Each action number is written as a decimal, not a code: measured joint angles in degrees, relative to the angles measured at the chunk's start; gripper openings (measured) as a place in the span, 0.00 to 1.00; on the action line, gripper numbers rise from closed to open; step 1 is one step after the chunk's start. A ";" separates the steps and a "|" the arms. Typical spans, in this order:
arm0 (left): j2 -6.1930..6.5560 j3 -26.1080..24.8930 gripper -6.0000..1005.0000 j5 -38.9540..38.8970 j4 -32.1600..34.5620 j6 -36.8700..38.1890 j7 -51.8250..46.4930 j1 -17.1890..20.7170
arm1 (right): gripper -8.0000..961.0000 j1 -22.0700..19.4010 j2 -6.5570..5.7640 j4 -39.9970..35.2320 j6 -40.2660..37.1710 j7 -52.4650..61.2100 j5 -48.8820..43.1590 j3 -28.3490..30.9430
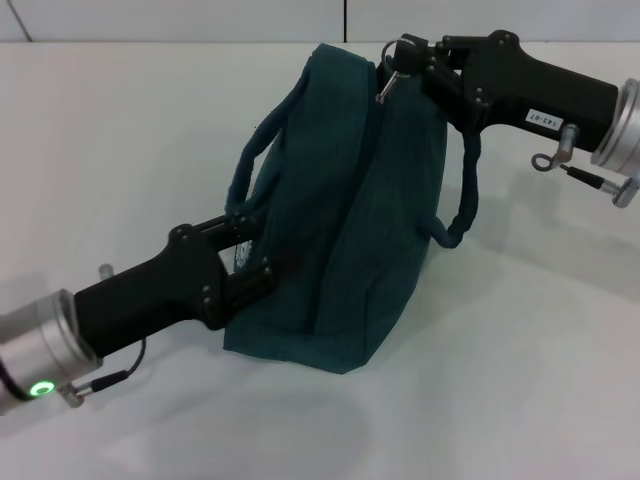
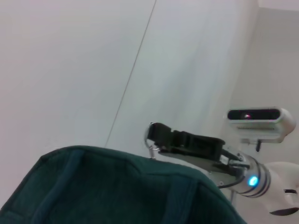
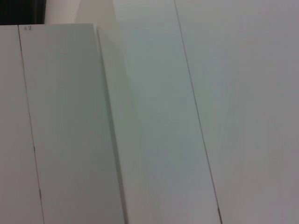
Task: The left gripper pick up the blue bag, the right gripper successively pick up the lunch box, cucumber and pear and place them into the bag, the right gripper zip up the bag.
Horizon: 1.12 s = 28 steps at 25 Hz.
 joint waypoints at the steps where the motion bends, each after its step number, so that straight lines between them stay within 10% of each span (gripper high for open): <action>1: -0.19 0.01 0.48 -0.13 0.02 -0.61 -0.28 -0.19 | 0.02 -0.03 0.00 0.01 -0.05 -0.01 0.00 0.00; 19: -1.63 0.13 0.20 -2.45 2.47 -2.54 -0.89 -0.64 | 0.02 -1.36 0.00 0.54 -1.29 -2.81 0.40 0.55; 28: 1.52 0.57 0.06 -0.49 3.15 0.85 -0.05 0.23 | 0.02 -3.17 0.01 0.13 -5.83 -4.23 2.11 0.69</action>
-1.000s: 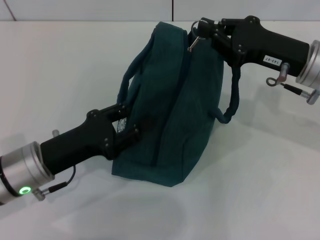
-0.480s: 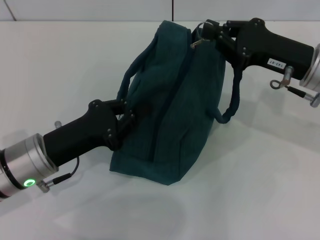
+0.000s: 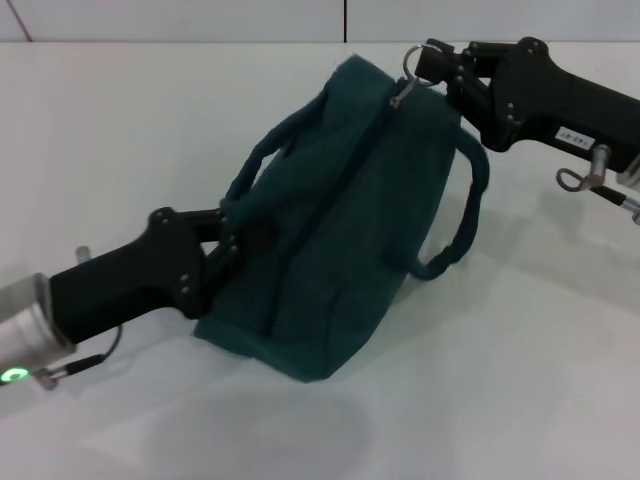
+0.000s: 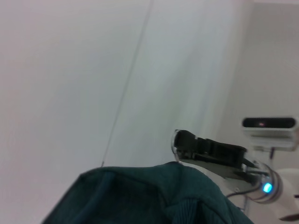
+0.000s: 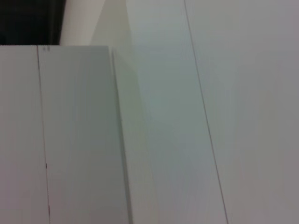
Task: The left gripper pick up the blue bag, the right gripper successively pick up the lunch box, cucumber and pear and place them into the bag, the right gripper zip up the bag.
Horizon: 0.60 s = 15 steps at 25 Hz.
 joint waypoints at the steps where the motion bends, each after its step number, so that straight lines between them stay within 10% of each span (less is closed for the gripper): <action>1: 0.63 0.04 0.06 0.44 0.17 1.05 0.29 0.09 | 0.02 -0.13 0.00 0.02 -0.02 -0.09 0.15 0.00; 15: 2.35 0.05 0.06 2.63 1.92 3.01 0.71 0.16 | 0.02 0.71 -0.10 1.05 10.21 -0.88 0.49 0.58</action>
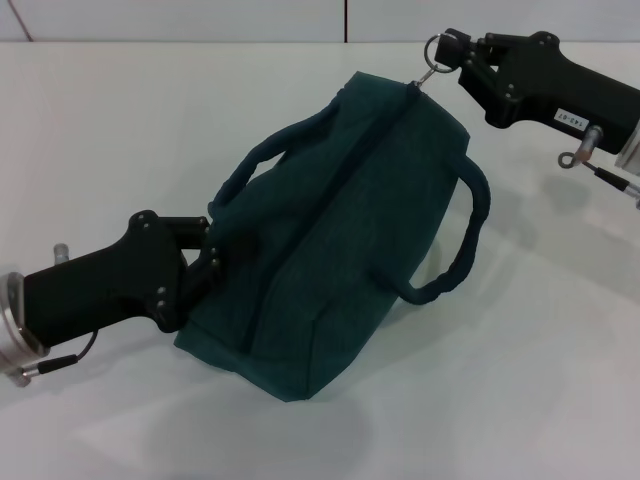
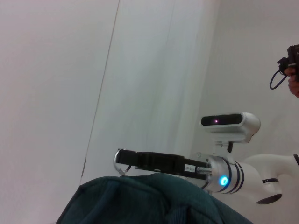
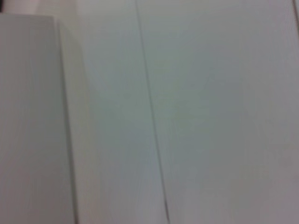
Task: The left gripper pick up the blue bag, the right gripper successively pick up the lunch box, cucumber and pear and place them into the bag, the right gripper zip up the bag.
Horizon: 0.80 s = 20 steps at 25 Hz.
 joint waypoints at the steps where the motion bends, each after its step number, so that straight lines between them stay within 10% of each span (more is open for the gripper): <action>1: 0.00 0.00 0.06 0.00 0.00 -0.01 0.03 0.00 | 0.02 0.01 0.00 0.08 0.78 -0.06 0.00 -0.01; 20: 0.12 -0.32 0.06 0.00 -0.01 0.01 -0.18 -0.11 | 0.02 -0.20 0.28 2.51 3.64 -2.76 0.61 -0.37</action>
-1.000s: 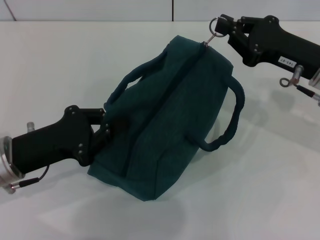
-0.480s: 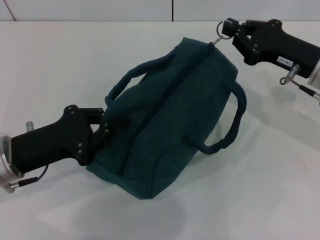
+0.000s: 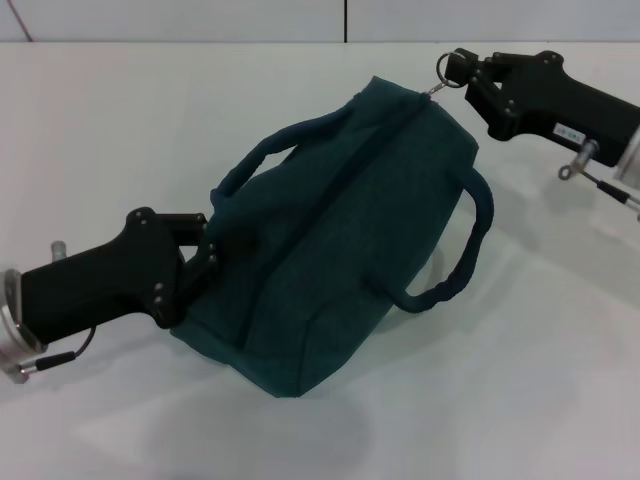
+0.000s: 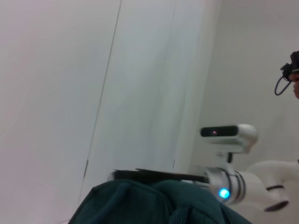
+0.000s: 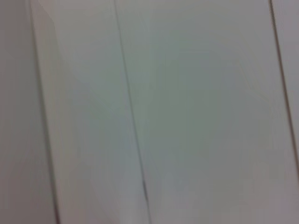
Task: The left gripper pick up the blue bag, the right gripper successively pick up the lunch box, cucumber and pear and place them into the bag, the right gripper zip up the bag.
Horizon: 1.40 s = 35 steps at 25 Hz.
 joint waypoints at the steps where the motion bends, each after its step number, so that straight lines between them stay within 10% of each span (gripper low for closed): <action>1: 0.06 -0.08 0.06 -0.19 0.00 -0.06 -0.02 -0.16 | 0.02 -0.57 0.02 0.07 -1.19 0.05 0.31 -0.04; 20: 3.98 -0.13 0.06 1.04 5.78 -1.83 -8.91 -4.12 | 0.02 -7.37 0.00 6.56 -14.08 -0.97 8.08 -0.72; 29: 4.99 -0.08 0.33 4.02 11.58 -3.14 -21.87 -5.29 | 0.02 -7.34 0.04 7.30 -15.21 -1.72 7.88 -0.77; 35: 1.38 -0.14 0.47 16.66 20.95 -10.18 -38.26 -10.57 | 0.02 -7.22 0.06 8.45 -15.72 -3.73 7.90 -0.90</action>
